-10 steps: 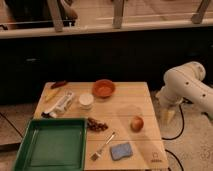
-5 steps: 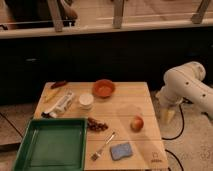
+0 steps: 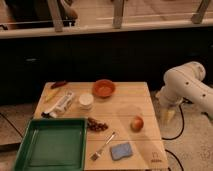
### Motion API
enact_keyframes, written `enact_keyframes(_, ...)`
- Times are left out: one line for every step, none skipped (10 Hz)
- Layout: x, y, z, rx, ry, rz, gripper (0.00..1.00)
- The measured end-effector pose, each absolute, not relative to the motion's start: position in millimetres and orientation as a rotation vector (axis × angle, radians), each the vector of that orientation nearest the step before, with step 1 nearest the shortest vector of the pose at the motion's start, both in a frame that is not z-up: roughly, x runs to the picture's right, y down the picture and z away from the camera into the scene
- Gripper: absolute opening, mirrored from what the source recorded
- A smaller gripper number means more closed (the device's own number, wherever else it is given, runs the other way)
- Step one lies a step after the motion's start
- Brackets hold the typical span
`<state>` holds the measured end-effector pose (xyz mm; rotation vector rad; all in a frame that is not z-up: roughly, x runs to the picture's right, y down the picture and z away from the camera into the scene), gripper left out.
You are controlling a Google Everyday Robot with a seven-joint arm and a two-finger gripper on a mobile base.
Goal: Place apple in paper cup
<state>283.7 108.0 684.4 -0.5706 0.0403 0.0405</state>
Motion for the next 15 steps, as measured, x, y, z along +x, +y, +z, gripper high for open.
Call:
enact_keyframes(279,111,688,-0.568,0.039,0.009,0.8)
enact_keyframes(269,116,692,-0.568,0.03,-0.022,0.8)
enact_keyframes(253,120,698,-0.567,0.02,-0.064,0.8)
enact_keyframes(244,122,701,-0.566,0.015,-0.088,0.8)
enact_keyframes(238,125,704,-0.565,0.01,-0.109,0.8)
enact_keyframes(238,128,707,-0.563,0.004,-0.126,0.8)
enact_keyframes(240,132,711,-0.562,-0.005,-0.144,0.8)
enact_keyframes(239,135,715,-0.562,-0.013,-0.16,0.8)
enact_keyframes(235,137,719,-0.559,-0.023,-0.181,0.8)
enact_keyframes(231,139,722,-0.558,-0.032,-0.198,0.8)
enact_keyframes(224,143,727,-0.556,-0.045,-0.227,0.8)
enact_keyframes(221,145,731,-0.555,-0.056,-0.248,0.8)
enact_keyframes(221,149,734,-0.555,-0.065,-0.263,0.8)
enact_keyframes(221,152,738,-0.554,-0.075,-0.28,0.8)
enact_keyframes(220,155,743,-0.554,-0.084,-0.293,0.8)
